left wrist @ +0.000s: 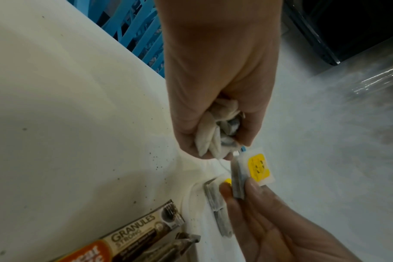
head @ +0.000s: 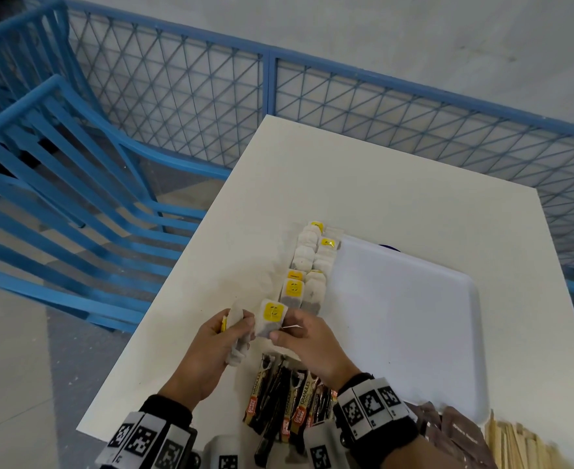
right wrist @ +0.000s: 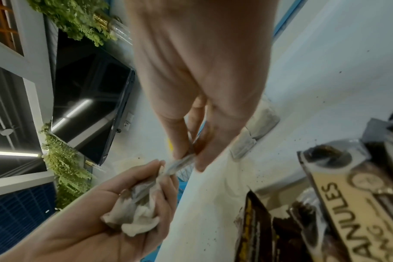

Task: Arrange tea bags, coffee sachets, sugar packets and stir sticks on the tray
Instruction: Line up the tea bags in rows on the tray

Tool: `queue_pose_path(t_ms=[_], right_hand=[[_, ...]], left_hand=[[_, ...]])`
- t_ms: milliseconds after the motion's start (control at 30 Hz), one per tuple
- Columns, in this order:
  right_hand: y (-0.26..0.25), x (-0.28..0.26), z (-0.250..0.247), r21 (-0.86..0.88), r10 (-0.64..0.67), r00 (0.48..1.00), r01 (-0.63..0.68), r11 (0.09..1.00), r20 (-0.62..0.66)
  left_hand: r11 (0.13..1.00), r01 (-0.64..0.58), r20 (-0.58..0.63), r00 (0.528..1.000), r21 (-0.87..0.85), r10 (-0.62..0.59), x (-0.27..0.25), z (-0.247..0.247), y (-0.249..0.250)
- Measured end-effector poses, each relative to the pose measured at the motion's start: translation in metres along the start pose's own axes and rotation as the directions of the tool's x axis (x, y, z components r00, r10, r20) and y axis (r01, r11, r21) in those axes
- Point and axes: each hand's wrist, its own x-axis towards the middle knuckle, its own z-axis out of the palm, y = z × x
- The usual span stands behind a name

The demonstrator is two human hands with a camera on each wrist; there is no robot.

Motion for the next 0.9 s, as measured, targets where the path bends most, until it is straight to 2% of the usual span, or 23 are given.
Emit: queue_pose_path(t_ms=[133,200,533,767,900], right_hand=[[0.008,0.013,-0.011,-0.076,-0.016,0.965,-0.004,0.997,-0.26],[0.01,0.016,-0.016,-0.104,-0.019,0.945,-0.016,0.994,-0.325],[0.018,0.034,-0.016,-0.311,-0.111,0.917,-0.015,0.95,-0.383],[0.021,0.037,-0.016,-0.331,-0.131,0.904,-0.012,0.944,-0.407],[0.014,0.032,-0.014,-0.329,-0.163,0.885,0.012,0.944,-0.436]], left_hand=[[0.986,0.048,-0.018,0.999,-0.159,-0.051,0.002,-0.002,0.0],[0.973,0.071,-0.028,0.996,-0.219,-0.079,0.004,-0.004,-0.001],[0.954,0.077,-0.004,0.997,-0.288,-0.082,0.004,-0.004,0.001],[0.952,0.084,0.008,0.996,-0.295,-0.086,0.001,-0.002,0.001],[0.969,0.086,0.023,0.996,-0.23,-0.083,0.002,-0.001,0.0]])
